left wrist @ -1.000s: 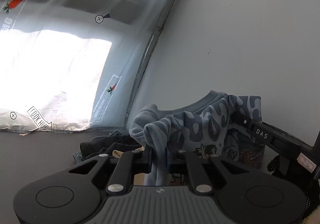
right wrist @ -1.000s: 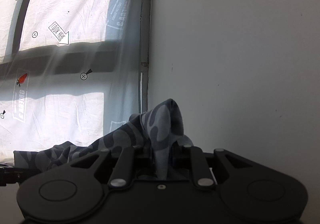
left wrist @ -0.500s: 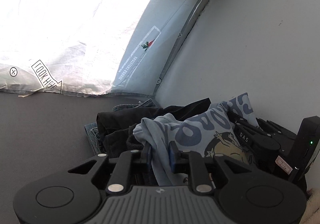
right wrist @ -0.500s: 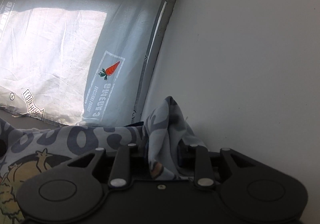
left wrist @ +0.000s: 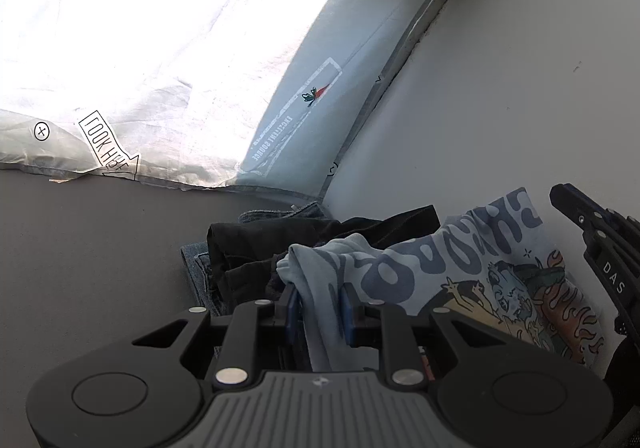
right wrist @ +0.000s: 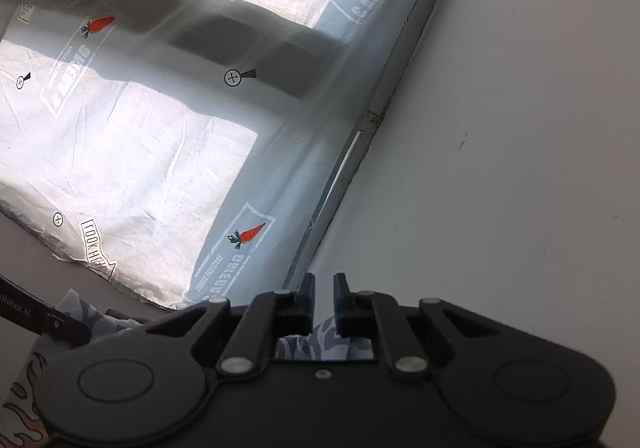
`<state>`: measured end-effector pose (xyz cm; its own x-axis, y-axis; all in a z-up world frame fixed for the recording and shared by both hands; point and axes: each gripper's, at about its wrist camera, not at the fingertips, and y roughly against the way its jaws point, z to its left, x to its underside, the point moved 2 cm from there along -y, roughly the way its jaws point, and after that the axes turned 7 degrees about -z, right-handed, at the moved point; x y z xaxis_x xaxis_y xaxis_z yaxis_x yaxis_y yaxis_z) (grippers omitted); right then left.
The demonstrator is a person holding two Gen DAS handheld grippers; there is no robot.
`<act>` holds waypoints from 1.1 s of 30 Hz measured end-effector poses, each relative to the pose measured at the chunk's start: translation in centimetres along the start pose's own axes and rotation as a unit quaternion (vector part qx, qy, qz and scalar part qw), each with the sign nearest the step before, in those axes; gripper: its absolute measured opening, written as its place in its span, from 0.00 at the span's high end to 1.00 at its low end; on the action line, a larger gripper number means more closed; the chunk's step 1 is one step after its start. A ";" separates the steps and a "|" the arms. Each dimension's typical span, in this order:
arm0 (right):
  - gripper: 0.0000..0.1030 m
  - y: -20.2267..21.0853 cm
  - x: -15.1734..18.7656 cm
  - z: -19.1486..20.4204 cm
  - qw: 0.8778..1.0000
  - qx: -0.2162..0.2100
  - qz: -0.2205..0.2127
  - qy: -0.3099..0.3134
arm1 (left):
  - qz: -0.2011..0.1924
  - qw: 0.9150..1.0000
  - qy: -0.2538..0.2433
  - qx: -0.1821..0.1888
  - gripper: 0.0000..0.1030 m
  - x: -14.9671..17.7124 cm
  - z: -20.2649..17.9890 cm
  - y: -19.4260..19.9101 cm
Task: Fold clothes
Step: 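Carry the bundle with both tools onto the stack of folded clothes, then open both tools and withdraw them from the stack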
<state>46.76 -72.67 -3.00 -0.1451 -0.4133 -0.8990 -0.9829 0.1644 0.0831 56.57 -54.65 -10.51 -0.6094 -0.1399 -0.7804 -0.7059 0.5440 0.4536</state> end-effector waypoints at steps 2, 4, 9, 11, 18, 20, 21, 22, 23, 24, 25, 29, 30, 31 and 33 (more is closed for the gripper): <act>0.99 -0.7 1.6 0.4 0.999 -0.015 0.034 0.001 | -0.001 1.000 -0.008 -0.002 0.76 0.0 -0.1 -0.1; 1.00 -2.6 4.1 -0.6 0.996 0.010 0.085 -0.039 | 0.001 1.000 -0.009 -0.003 0.73 0.1 0.1 0.0; 1.00 -4.2 6.4 -3.1 0.980 0.047 0.149 -0.126 | 0.010 1.000 0.022 -0.013 0.54 -0.1 1.6 1.1; 0.96 -4.0 5.6 -2.3 0.980 0.054 0.158 -0.109 | 0.015 0.999 0.019 -0.024 0.48 -0.3 2.2 2.2; 0.35 3.0 1.7 -0.9 0.981 0.052 0.098 -0.157 | -0.084 0.993 -0.042 -0.069 0.09 0.3 3.3 12.7; 0.13 5.2 0.6 0.3 0.981 0.048 0.086 -0.166 | -0.128 0.986 -0.061 -0.087 0.01 1.0 3.2 16.6; 0.10 6.3 0.1 1.0 0.981 0.046 0.083 -0.168 | -0.147 0.982 -0.067 -0.097 0.00 1.4 3.3 18.2; 0.05 7.4 -0.4 1.8 0.981 0.042 0.081 -0.171 | -0.173 0.976 -0.072 -0.111 0.00 1.8 3.2 20.3; 0.02 8.3 -0.8 2.5 0.981 0.035 0.079 -0.175 | -0.192 0.971 -0.074 -0.122 0.00 2.3 3.3 21.9; 0.02 9.1 -1.2 3.2 0.980 0.028 0.076 -0.180 | -0.216 0.964 -0.075 -0.134 0.00 2.9 3.3 23.8; 0.01 10.0 -1.7 4.1 0.979 0.019 0.072 -0.188 | -0.238 0.957 -0.074 -0.150 0.00 3.5 3.5 25.8; 0.00 13.2 -3.9 7.9 0.975 -0.017 0.049 -0.215 | -0.232 0.951 -0.056 -0.198 0.00 4.1 4.3 30.8; 0.00 14.1 -4.5 8.9 0.975 -0.025 0.044 -0.218 | -0.231 0.951 -0.047 -0.202 0.00 4.2 4.7 32.0; 0.00 15.1 -5.1 9.8 0.975 -0.032 0.038 -0.219 | -0.235 0.949 -0.042 -0.208 0.00 4.3 5.0 32.9; 0.00 17.0 -6.2 11.8 0.975 -0.044 0.021 -0.217 | -0.247 0.939 -0.042 -0.236 0.00 4.8 5.6 35.4</act>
<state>32.26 -56.79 -1.10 -0.1420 0.0130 -0.9898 -0.9859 0.0877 0.1426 30.69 -31.39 -0.61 -0.1498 -0.2023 -0.9678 -0.9882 -0.0004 0.1530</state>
